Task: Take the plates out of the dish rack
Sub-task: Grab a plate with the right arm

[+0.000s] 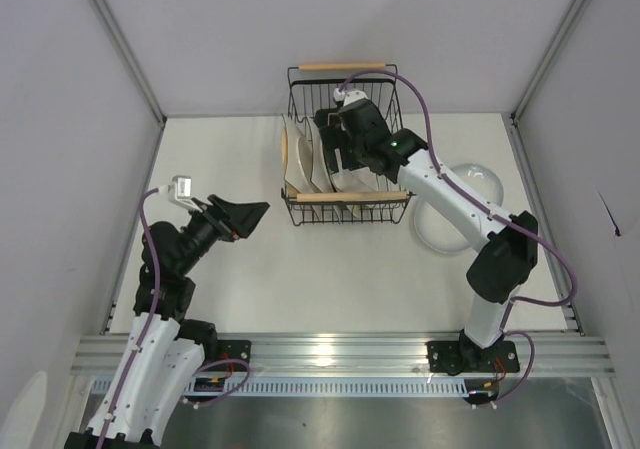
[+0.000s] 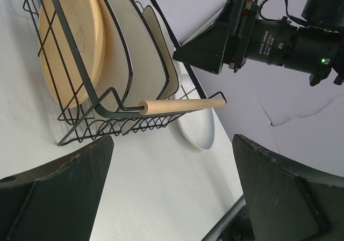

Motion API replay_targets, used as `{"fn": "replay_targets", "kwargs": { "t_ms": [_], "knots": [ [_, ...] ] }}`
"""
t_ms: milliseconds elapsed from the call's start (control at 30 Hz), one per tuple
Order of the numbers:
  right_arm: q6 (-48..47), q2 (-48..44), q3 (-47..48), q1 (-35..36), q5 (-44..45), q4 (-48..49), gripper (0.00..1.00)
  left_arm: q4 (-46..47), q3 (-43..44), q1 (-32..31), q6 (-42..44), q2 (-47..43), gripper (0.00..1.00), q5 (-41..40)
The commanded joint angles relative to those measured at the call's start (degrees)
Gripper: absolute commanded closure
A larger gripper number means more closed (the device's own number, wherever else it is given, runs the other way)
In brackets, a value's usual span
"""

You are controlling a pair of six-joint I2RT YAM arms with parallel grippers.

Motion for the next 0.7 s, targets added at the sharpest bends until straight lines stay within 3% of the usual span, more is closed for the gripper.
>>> {"fn": "replay_targets", "kwargs": {
  "t_ms": [0,433,667],
  "knots": [
    [-2.15,-0.13,3.15,0.46,1.36,-1.36,0.13,0.46,0.01,-0.14,1.2,0.48,0.0,0.19],
    [-3.12,3.56,4.99,2.83,3.81,-4.35,0.13,1.78,-0.34,-0.14,0.77,1.54,0.0,0.89],
    [-3.03,2.87,5.87,2.66,9.88,-5.58,0.14,1.43,-0.17,-0.14,1.11,1.71,0.0,0.98]
  ]
}}
